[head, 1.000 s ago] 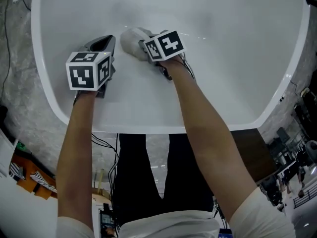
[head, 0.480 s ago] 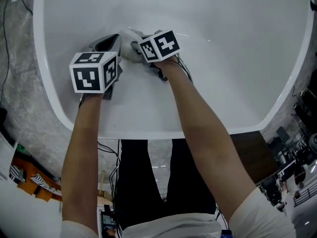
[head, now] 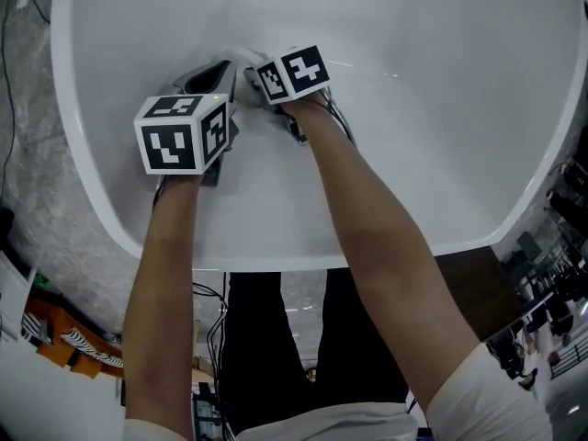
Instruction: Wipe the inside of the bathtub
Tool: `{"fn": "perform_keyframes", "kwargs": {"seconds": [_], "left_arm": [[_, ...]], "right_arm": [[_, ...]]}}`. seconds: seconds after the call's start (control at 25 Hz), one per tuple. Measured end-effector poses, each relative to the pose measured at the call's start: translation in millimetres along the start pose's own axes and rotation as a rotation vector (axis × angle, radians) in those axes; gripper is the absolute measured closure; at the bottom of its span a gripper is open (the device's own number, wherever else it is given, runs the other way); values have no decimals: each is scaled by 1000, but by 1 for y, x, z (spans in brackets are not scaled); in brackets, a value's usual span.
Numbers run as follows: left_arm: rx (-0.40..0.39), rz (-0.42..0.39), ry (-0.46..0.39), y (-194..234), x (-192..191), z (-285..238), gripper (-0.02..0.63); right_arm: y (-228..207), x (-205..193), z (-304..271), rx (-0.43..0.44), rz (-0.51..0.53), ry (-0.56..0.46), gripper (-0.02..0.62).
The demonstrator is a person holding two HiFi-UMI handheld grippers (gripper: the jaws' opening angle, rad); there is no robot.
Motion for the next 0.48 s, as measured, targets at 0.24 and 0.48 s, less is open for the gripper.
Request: {"fn": "perform_keyframes", "kwargs": {"seconds": [0.24,0.48], "left_arm": [[-2,1,-6,-3,0,-7,594],[0,-21,13,-3,-1,-13,594]], "right_arm": [[-20,3,-11,-39,-20,-1,497],[-30,8,-11,-67,2,4,497]]}}
Point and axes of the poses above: the fingertips, and each gripper's own axes: z backward along the fingers, y to its left, x out of its top, the point moved 5 cm from there along z, backward along the fingers, and after that the axes turned 8 degrees about -z, right-handed, at the moved point
